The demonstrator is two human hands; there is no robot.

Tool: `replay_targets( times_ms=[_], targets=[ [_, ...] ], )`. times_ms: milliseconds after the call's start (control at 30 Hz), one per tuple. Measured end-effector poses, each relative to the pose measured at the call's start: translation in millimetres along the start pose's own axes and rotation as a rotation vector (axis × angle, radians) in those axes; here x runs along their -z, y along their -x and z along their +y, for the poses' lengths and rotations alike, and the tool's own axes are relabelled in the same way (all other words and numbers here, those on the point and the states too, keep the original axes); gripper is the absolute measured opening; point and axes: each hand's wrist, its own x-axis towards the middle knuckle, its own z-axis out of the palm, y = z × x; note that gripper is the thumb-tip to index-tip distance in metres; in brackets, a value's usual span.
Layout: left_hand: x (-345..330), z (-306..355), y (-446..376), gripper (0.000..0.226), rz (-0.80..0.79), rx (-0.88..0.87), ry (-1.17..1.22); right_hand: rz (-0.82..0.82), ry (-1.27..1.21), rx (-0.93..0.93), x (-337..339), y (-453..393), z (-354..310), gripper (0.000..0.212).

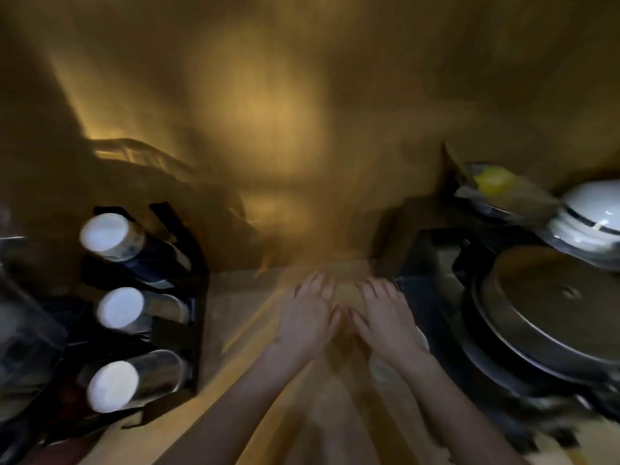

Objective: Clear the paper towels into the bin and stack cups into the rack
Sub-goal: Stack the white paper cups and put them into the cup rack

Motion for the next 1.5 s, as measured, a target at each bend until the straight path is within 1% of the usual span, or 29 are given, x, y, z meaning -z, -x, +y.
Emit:
replay_targets(
  times_ms=[67,133,200,267,333,433,567,633,667,733,800,900,967,1033,1100,1167,1267,1300,1367,1433,1500],
  targets=[
    [-19.7,23.9,-3.9,0.054,-0.105,0.019,0.027,-0.063,-0.002,-0.133,-5.3,19.9,27.8,0.050],
    [-34.3,44.1,-6.1,0.047,-0.189,0.073,0.064,-0.111,0.002,-0.223,-8.6,34.5,49.2,0.050],
    [-46.5,58.0,-7.2,0.045,-0.287,0.145,0.155,-0.137,-0.002,-0.295,-12.4,44.7,65.2,0.046],
    [-56.6,65.5,-6.0,0.048,-0.374,0.199,0.204,-0.168,-0.049,-0.368,-16.7,53.0,76.4,0.043],
    [-64.0,66.8,-4.6,0.050,-0.426,0.216,0.233,-0.203,-0.151,-0.447,-21.9,59.1,84.0,0.039],
    [-72.1,62.5,-5.9,0.050,-0.475,0.244,0.382,-0.217,-0.353,-0.555,-29.3,62.0,90.8,0.031],
    [-67.9,54.2,-6.5,0.046,-0.481,0.325,0.614,-0.140,-0.628,-0.624,-31.5,56.6,85.6,0.023],
    [-58.8,48.1,-3.0,0.041,-0.481,0.427,0.811,-0.087,-0.701,-0.608,-27.9,51.5,80.6,0.023],
    [-53.8,43.1,-0.9,0.041,-0.496,0.521,0.958,-0.060,-0.730,-0.592,-25.7,48.8,77.0,0.023],
    [-46.0,27.8,5.7,0.050,-0.523,0.722,1.300,-0.021,-0.799,-0.537,-19.1,44.0,65.7,0.024],
    [-36.5,8.7,15.9,0.059,-0.528,0.845,1.584,0.006,-0.906,-0.455,-12.7,39.2,46.9,0.024],
    [-18.9,-8.6,33.2,0.069,-0.547,0.920,1.869,0.017,-1.072,-0.290,-4.3,37.2,14.8,0.026],
    [-5.8,-20.3,46.8,0.073,-0.528,0.925,2.017,-0.023,-1.051,-0.160,-3.3,39.4,-8.4,0.029],
    [8.7,-32.9,60.0,0.069,-0.475,0.880,2.110,-0.083,-0.985,-0.023,-3.8,43.0,-30.4,0.029],
    [22.1,-44.8,72.7,0.064,-0.354,0.840,2.126,-0.125,-0.993,0.039,-5.7,45.6,-48.3,0.027],
    [34.4,-55.0,86.7,0.060,-0.214,0.832,2.049,-0.164,-1.053,0.041,-7.3,47.1,-63.0,0.024],
    [48.8,-68.6,109.4,0.063,-0.035,0.808,1.779,-0.245,-1.148,0.030,-11.7,45.2,-83.2,0.025],
    [52.8,-73.4,117.0,0.067,0.028,0.794,1.702,-0.274,-1.186,0.023,-12.3,43.6,-91.8,0.025],
    [61.4,-82.0,133.3,0.066,0.150,0.764,1.569,-0.337,-1.263,0.006,-12.2,40.0,-111.4,0.026],
    [69.6,-90.8,148.8,0.065,0.234,0.706,1.422,-0.392,-1.290,0.014,-10.7,38.3,-132.9,0.032],
    [74.4,-98.9,162.8,0.069,0.310,0.623,1.318,-0.444,-1.312,0.046,-9.7,38.5,-153.7,0.047]
  ],
)
